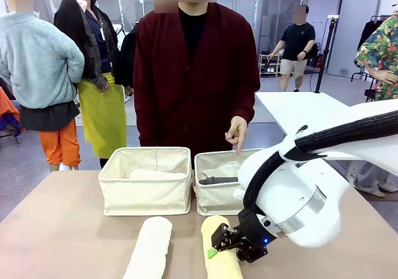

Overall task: Divide the towels into two baskets.
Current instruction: Pick up one hotel-folded towel from the bottom of the table and place it in the Fabric basket indicated by the person.

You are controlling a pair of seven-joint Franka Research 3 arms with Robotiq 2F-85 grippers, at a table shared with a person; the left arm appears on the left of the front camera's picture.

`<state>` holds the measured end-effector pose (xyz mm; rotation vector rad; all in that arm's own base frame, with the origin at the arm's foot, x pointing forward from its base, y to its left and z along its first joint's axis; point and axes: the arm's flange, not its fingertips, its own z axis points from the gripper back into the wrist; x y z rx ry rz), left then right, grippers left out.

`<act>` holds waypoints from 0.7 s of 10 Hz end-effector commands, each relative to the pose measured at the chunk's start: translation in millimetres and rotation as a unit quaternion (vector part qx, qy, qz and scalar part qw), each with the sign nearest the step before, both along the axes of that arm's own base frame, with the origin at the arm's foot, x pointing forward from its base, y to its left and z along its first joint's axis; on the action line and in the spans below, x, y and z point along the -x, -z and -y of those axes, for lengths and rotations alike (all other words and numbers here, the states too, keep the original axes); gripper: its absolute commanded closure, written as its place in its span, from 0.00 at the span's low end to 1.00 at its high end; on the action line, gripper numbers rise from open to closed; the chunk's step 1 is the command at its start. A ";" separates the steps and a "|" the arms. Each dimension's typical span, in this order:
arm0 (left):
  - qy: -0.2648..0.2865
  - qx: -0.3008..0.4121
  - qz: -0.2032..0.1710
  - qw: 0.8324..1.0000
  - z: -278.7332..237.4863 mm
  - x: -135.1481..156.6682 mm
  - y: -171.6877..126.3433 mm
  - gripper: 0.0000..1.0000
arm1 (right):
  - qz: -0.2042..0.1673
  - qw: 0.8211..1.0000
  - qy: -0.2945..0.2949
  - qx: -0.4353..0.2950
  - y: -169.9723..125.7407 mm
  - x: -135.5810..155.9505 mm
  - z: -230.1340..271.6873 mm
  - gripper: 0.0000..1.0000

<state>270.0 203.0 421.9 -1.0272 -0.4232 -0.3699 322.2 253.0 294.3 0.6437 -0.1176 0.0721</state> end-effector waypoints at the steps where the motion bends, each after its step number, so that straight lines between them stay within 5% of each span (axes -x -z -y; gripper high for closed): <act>1: 0.003 -0.001 0.003 1.000 -1.5 2.9 -1.7 0.00 | 0.015 1.000 0.001 0.003 -3.0 26.5 18.4 0.83; 3: 0.003 -0.001 0.003 1.000 -1.5 2.9 -1.7 0.00 | 0.013 0.999 -0.017 0.029 -13.9 33.8 22.4 0.98; 7: 0.003 -0.001 0.003 1.000 -1.5 2.9 -1.7 0.00 | 0.078 0.985 -0.131 0.082 -71.0 58.5 15.2 0.98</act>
